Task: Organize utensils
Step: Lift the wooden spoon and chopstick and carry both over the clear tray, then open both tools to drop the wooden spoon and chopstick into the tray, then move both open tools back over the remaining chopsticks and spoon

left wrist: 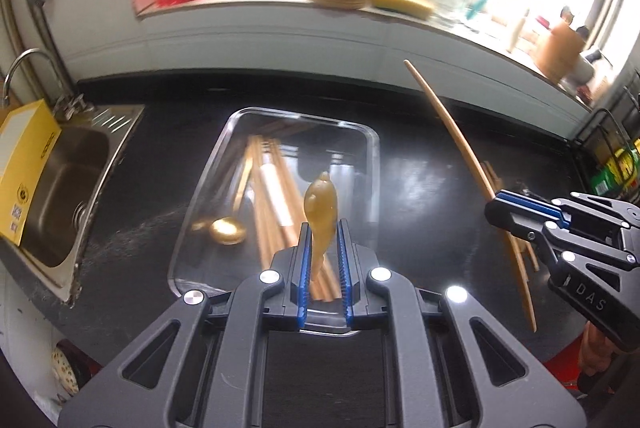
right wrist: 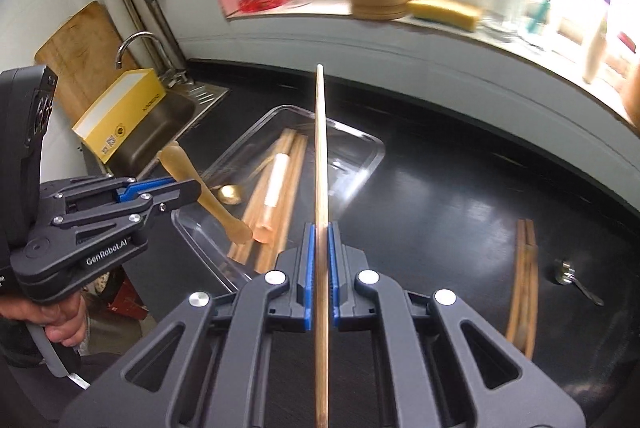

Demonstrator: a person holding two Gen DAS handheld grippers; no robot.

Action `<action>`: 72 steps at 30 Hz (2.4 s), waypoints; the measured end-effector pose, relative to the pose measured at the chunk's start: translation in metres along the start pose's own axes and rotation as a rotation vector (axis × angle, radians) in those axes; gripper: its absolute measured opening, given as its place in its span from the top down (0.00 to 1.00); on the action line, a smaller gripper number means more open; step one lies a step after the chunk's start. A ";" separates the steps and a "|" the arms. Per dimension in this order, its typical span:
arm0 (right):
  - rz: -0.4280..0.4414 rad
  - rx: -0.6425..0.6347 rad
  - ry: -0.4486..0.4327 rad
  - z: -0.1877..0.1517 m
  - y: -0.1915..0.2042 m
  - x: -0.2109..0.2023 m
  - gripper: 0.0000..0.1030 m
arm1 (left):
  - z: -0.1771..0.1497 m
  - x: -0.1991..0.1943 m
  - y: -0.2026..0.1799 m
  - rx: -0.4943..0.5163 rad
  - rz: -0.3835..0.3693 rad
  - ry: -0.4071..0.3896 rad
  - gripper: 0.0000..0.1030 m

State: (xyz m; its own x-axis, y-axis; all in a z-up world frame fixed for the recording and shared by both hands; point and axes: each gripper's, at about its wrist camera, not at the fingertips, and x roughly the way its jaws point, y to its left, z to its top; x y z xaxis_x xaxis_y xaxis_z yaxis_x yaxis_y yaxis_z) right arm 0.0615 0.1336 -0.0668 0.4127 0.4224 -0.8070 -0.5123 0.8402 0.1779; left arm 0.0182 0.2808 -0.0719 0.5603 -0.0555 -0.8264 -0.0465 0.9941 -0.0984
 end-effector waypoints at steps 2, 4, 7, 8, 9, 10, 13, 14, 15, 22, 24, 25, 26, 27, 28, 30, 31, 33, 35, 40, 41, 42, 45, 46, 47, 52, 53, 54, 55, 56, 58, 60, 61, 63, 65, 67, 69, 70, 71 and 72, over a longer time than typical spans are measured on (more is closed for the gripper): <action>0.015 0.004 0.012 0.006 0.010 0.012 0.93 | 0.001 0.003 0.016 -0.009 0.003 0.005 0.88; 0.028 0.012 0.023 0.012 0.019 0.024 0.93 | 0.001 0.005 0.026 -0.012 0.002 0.006 0.88; 0.037 0.018 0.042 0.018 0.029 0.039 0.93 | 0.005 0.011 0.040 -0.004 -0.005 0.011 0.88; 0.040 0.022 0.049 0.020 0.032 0.044 0.93 | 0.006 0.014 0.042 -0.003 -0.009 0.016 0.88; 0.042 0.026 0.057 0.022 0.034 0.049 0.93 | 0.008 0.017 0.044 -0.002 -0.013 0.020 0.88; 0.043 0.028 0.063 0.023 0.036 0.052 0.93 | 0.009 0.019 0.047 -0.001 -0.018 0.021 0.88; 0.041 0.043 0.087 0.027 0.037 0.065 0.93 | 0.015 0.029 0.054 0.001 -0.028 0.030 0.88; 0.042 0.046 0.093 0.029 0.037 0.069 0.93 | 0.017 0.031 0.055 0.001 -0.030 0.032 0.88; 0.040 0.049 0.097 0.030 0.036 0.071 0.93 | 0.019 0.033 0.056 0.001 -0.033 0.033 0.88; 0.046 0.071 0.148 0.042 0.033 0.099 0.93 | 0.030 0.052 0.067 -0.004 -0.053 0.059 0.88; 0.050 0.078 0.167 0.044 0.031 0.109 0.93 | 0.033 0.059 0.069 -0.008 -0.061 0.071 0.88; 0.053 0.081 0.175 0.046 0.030 0.113 0.93 | 0.034 0.063 0.070 -0.007 -0.067 0.078 0.88; 0.056 0.088 0.188 0.047 0.028 0.119 0.93 | 0.035 0.067 0.071 -0.006 -0.069 0.086 0.88; 0.059 0.095 0.199 0.048 0.027 0.124 0.93 | 0.037 0.071 0.072 -0.011 -0.074 0.092 0.87; 0.059 0.103 0.207 0.049 0.025 0.129 0.93 | 0.038 0.074 0.075 -0.025 -0.080 0.096 0.83; 0.063 0.114 0.233 0.051 0.021 0.140 0.92 | 0.041 0.078 0.082 -0.058 -0.088 0.102 0.50; 0.043 0.102 0.255 0.052 0.022 0.147 0.87 | 0.043 0.077 0.087 -0.085 -0.093 0.094 0.14; 0.005 0.078 0.245 0.054 0.021 0.149 0.10 | 0.048 0.069 0.099 -0.151 -0.087 0.031 0.06; -0.013 0.055 0.162 0.056 0.022 0.141 0.09 | 0.055 0.067 0.108 -0.176 -0.093 0.023 0.06; 0.003 0.074 0.170 0.058 0.012 0.141 0.10 | 0.063 0.066 0.123 -0.217 -0.070 0.010 0.06; 0.003 0.073 0.167 0.059 0.011 0.139 0.10 | 0.063 0.065 0.123 -0.216 -0.063 0.006 0.06; -0.001 0.070 0.163 0.058 0.009 0.137 0.10 | 0.064 0.064 0.124 -0.214 -0.057 0.004 0.06; -0.003 0.075 0.150 0.057 0.005 0.126 0.10 | 0.062 0.059 0.122 -0.206 -0.046 -0.003 0.06; -0.002 0.079 0.146 0.057 0.004 0.122 0.10 | 0.061 0.057 0.120 -0.202 -0.044 -0.006 0.06; -0.003 0.081 0.141 0.057 0.004 0.119 0.10 | 0.059 0.053 0.116 -0.196 -0.041 -0.009 0.06; -0.008 0.098 0.097 0.050 -0.002 0.093 0.10 | 0.047 0.037 0.094 -0.152 -0.043 -0.016 0.06; -0.010 0.101 0.090 0.048 -0.003 0.088 0.10 | 0.044 0.034 0.088 -0.140 -0.043 -0.019 0.06; -0.010 0.104 0.081 0.044 -0.006 0.081 0.10 | 0.042 0.031 0.083 -0.130 -0.042 -0.021 0.06; -0.012 0.106 0.075 0.041 -0.008 0.076 0.10 | 0.040 0.028 0.078 -0.121 -0.041 -0.023 0.06; -0.017 0.108 0.066 0.037 -0.010 0.069 0.10 | 0.037 0.024 0.071 -0.111 -0.040 -0.025 0.06; -0.022 0.113 0.052 0.030 -0.015 0.058 0.10 | 0.033 0.020 0.060 -0.098 -0.036 -0.025 0.06; -0.036 0.121 0.037 0.019 -0.022 0.044 0.10 | 0.029 0.016 0.046 -0.087 -0.034 -0.024 0.06; -0.040 0.125 0.032 0.015 -0.026 0.038 0.10 | 0.028 0.014 0.039 -0.082 -0.035 -0.023 0.06; -0.059 0.132 0.019 0.003 -0.035 0.023 0.10 | 0.025 0.011 0.020 -0.067 -0.044 -0.024 0.06; -0.080 0.144 0.008 -0.012 -0.048 0.005 0.10 | 0.022 0.009 -0.003 -0.046 -0.057 -0.022 0.06; -0.106 0.159 0.000 -0.029 -0.063 -0.015 0.10 | 0.017 0.009 -0.034 -0.016 -0.074 -0.017 0.06; -0.133 0.171 -0.006 -0.046 -0.080 -0.034 0.10 | 0.013 0.009 -0.061 0.010 -0.089 -0.011 0.06; -0.151 0.179 -0.009 -0.057 -0.090 -0.046 0.10 | 0.009 0.010 -0.081 0.030 -0.102 -0.005 0.06; -0.169 0.187 -0.011 -0.068 -0.101 -0.057 0.10 | 0.006 0.011 -0.094 0.044 -0.110 -0.001 0.06; -0.194 0.197 -0.014 -0.081 -0.113 -0.070 0.10 | 0.003 0.013 -0.111 0.061 -0.121 0.005 0.06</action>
State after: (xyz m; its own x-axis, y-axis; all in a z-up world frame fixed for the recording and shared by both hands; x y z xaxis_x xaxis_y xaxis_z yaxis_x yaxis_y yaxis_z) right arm 0.0298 -0.0180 -0.0760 0.4998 0.2506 -0.8291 -0.2671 0.9552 0.1277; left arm 0.0331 0.1696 -0.0699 0.5548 -0.1759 -0.8131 0.0716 0.9839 -0.1640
